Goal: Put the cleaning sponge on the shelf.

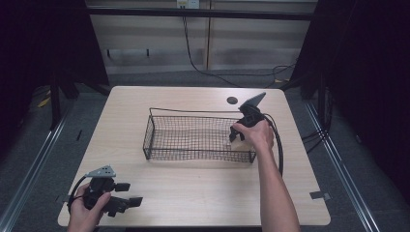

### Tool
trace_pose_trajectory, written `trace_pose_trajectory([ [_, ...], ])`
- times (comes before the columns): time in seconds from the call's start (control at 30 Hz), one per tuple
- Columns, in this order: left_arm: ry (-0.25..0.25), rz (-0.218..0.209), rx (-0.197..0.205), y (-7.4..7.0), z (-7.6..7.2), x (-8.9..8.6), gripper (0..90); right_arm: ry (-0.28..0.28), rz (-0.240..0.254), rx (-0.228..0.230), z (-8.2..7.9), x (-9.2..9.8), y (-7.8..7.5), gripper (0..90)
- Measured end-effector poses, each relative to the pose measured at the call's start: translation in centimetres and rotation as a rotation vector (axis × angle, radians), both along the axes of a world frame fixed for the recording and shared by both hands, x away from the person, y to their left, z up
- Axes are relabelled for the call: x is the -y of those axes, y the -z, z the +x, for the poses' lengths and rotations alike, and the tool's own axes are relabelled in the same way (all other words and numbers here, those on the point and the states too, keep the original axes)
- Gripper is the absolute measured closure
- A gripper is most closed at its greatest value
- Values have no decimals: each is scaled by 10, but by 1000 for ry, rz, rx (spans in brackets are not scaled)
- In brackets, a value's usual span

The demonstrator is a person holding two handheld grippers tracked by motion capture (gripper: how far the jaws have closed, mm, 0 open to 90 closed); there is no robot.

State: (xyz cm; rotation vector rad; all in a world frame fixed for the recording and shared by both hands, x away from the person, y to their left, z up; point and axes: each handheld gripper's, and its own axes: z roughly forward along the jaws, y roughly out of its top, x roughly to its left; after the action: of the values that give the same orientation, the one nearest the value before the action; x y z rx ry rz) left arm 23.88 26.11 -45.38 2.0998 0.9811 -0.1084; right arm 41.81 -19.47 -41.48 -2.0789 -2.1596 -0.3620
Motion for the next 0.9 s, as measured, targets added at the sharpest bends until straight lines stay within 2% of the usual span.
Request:
trace_pose_trajectory([
  [0.67, 7, -5, -7, 0, 0, 0, 174, 32, -34, -43, -1, -4, 17, 309],
  [0.7, 9, -4, -7, 0, 0, 0, 174, 34, -49, -45, -1, -5, 18, 309],
  [0.9, 3, -6, -4, 0, 0, 0, 174, 39, -65, -51, 0, -7, 19, 308],
])
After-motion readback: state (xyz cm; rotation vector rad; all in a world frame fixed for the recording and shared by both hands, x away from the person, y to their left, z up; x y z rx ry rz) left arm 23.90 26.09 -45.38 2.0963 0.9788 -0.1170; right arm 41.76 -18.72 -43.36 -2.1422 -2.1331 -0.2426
